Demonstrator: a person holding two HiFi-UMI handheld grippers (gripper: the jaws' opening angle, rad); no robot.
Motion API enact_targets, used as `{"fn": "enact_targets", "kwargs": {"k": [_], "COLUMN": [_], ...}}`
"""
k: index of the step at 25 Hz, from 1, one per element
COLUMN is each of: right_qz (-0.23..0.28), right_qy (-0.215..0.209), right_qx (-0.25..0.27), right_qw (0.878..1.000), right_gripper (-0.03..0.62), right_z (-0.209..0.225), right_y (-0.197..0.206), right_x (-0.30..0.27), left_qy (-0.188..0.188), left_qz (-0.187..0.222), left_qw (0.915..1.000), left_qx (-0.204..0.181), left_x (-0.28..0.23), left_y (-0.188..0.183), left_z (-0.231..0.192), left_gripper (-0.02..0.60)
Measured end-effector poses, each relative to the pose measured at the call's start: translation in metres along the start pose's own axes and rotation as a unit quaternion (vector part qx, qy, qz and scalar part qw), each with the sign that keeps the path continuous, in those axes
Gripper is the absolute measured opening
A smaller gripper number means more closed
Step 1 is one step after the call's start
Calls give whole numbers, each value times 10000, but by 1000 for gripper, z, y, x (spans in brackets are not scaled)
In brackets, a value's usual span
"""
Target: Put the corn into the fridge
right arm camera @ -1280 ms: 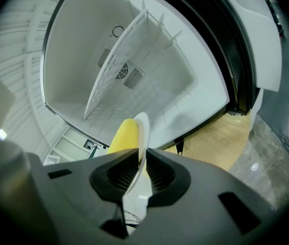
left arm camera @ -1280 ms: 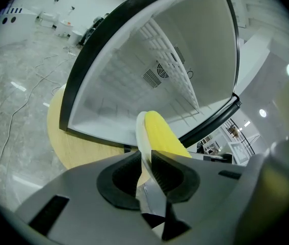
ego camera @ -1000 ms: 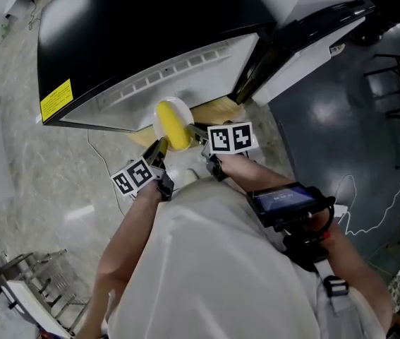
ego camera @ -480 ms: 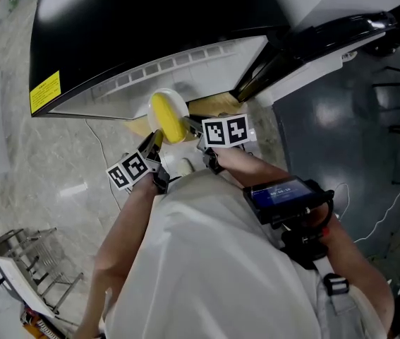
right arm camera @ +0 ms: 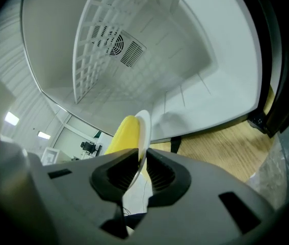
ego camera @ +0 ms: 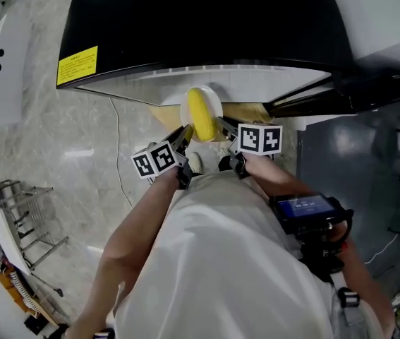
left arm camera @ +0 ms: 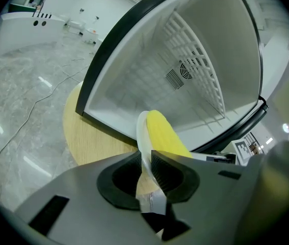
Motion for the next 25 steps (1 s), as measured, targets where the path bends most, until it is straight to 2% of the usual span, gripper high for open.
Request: {"fn": "enact_targets", "kwargs": {"k": [25], "right_qz": [-500], "right_qy": [-124], "right_qx": [405], "right_qw": [9979], "right_gripper": [55], "right_z": [18], "right_y": [-24], "right_x": [-40], "left_qy": [-400], "left_qz": [428], "left_qw": [9979], "left_qx": [275], "left_x": [-17], "left_y": [-9], "left_z": [-18], "left_gripper": [58]}}
Point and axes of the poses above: the fingertips, and each gripper's own axes: x backward along the fingers, z to its right, y out of its underside, the point moved 10 cm from there along x, backward along the fingers, and after that the axes turned 7 degrees about -y, right-handed, at the moved point
